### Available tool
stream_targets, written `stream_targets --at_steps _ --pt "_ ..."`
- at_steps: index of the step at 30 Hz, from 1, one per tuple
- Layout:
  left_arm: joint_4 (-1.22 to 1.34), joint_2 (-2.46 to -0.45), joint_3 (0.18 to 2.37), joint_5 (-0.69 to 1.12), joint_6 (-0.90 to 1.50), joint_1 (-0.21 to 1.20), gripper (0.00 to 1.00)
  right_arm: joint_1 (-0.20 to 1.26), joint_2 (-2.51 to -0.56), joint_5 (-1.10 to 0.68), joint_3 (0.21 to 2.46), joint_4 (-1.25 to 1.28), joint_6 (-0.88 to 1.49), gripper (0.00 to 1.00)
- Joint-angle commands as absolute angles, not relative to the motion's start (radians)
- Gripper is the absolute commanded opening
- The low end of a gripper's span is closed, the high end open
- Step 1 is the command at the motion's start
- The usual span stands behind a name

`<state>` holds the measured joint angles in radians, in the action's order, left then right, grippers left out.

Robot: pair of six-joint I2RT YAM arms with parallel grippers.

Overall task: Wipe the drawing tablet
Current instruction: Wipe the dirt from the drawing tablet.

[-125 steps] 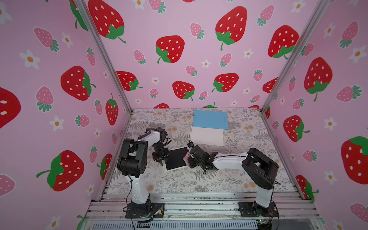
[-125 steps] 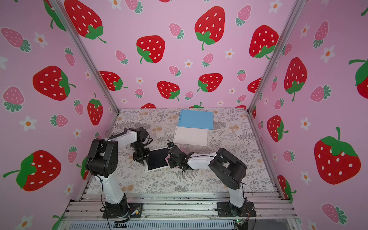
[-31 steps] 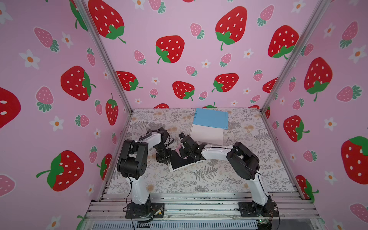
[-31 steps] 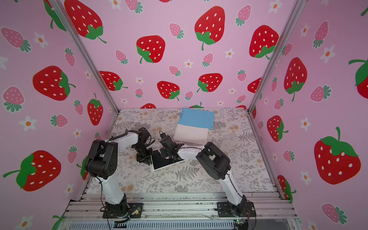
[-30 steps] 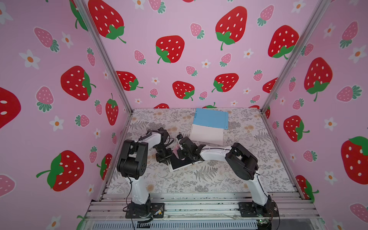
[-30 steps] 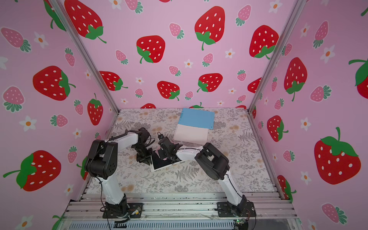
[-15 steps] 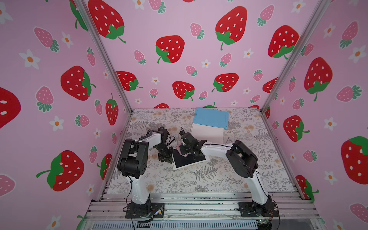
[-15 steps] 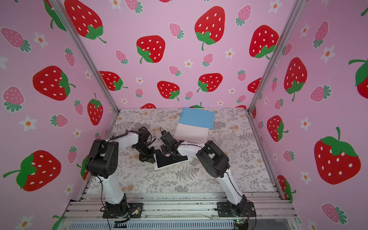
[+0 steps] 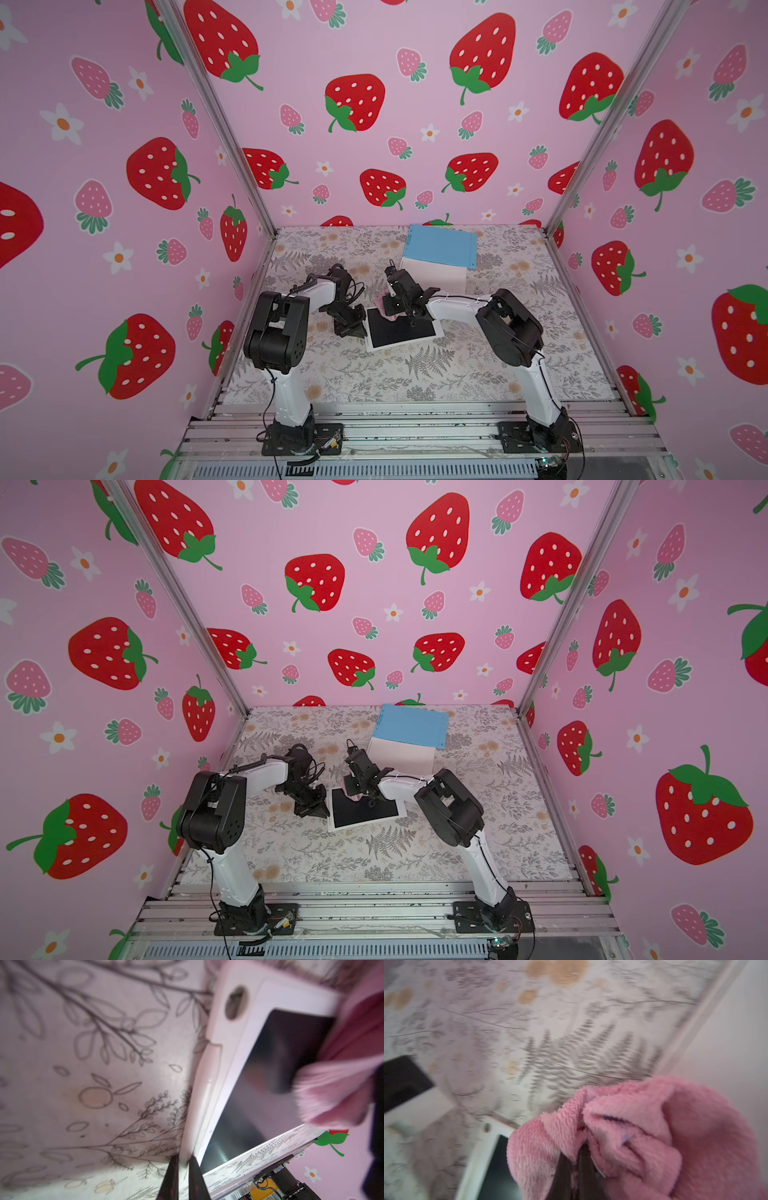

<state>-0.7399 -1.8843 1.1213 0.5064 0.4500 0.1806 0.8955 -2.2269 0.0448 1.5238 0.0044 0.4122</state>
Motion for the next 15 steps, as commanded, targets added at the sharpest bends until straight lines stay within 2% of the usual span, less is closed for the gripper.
stream_targets --at_steps 1,7,12,15 --pt "-0.606 -1.996 1.05 0.344 0.466 0.177 0.09 0.923 -2.273 0.045 1.527 -0.077 0.404 0.0" --pt "-0.594 -1.997 1.037 0.348 0.482 0.168 0.09 0.856 -2.214 0.057 1.428 -0.022 0.398 0.0" --pt "-0.583 -2.005 1.026 0.36 0.492 0.161 0.09 0.962 -2.285 0.009 1.577 -0.055 0.339 0.0" --pt "-0.581 -2.01 1.022 0.362 0.493 0.155 0.09 0.975 -2.305 0.026 1.601 -0.074 0.352 0.0"
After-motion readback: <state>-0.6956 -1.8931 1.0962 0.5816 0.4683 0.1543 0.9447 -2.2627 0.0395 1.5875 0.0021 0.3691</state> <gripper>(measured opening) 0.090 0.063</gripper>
